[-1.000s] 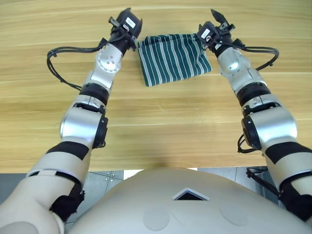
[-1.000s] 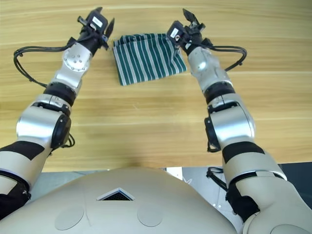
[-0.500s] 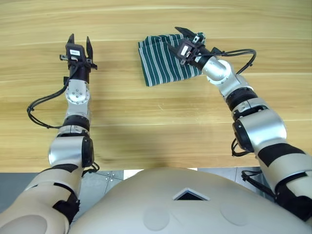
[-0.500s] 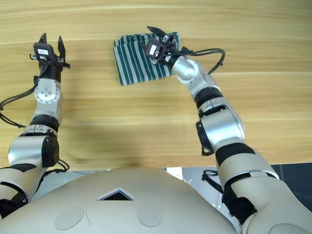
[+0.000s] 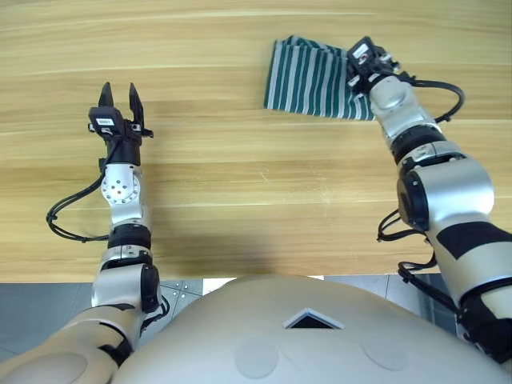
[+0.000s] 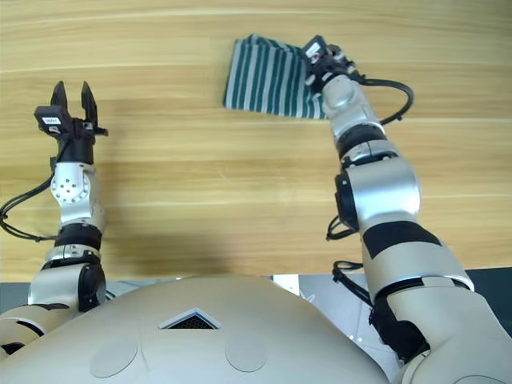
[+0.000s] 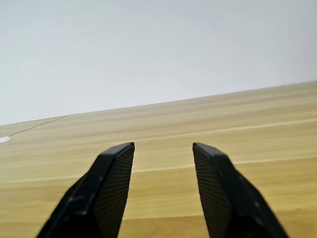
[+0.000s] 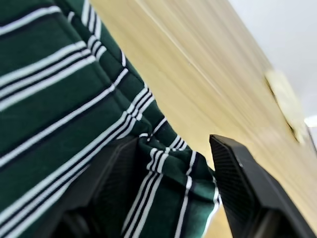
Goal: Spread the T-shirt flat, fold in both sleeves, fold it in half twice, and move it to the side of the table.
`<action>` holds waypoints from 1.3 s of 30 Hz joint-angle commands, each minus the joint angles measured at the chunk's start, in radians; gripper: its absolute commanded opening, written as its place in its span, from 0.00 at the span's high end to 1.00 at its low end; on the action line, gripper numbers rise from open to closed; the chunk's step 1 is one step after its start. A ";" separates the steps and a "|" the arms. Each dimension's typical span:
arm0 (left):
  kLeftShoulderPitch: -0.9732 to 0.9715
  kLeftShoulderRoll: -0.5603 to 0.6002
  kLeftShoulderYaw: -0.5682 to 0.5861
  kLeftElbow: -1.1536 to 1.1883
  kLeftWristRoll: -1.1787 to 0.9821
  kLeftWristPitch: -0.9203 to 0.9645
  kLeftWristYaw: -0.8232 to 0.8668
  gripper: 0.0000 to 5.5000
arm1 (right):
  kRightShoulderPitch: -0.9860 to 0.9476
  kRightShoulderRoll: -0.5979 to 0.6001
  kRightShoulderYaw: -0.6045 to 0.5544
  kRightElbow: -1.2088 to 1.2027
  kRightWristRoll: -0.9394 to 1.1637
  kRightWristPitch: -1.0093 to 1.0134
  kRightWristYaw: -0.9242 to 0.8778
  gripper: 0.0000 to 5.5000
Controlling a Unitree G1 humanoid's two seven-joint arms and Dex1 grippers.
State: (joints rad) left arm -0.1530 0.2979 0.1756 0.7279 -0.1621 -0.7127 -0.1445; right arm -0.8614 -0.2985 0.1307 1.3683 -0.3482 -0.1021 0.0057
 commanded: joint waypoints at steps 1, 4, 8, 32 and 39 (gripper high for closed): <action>0.017 -0.029 0.036 -0.015 -0.044 0.018 -0.017 0.60 | 0.096 -0.088 -0.083 0.018 0.049 0.090 -0.071 0.54; 0.045 -0.051 0.049 -0.038 -0.059 0.011 -0.027 0.60 | 0.171 -0.179 -0.220 0.017 0.149 0.128 -0.141 0.54; 0.097 -0.094 0.081 -0.079 -0.083 0.002 -0.006 0.60 | 0.309 -0.302 -0.450 0.015 0.322 0.166 -0.287 0.54; -0.135 -0.251 -0.069 0.080 0.278 -0.022 0.220 0.60 | 0.227 0.292 -0.032 -0.167 0.024 -0.594 -0.355 0.54; -0.185 -0.270 -0.116 0.250 0.292 -0.128 0.214 0.52 | 0.297 0.269 -0.067 -0.200 0.093 -0.556 -0.281 0.53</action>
State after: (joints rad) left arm -0.3415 0.0344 0.0692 0.9472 0.1321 -0.8199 0.0814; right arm -0.5806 -0.0280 0.0647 1.1868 -0.2610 -0.6655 -0.2923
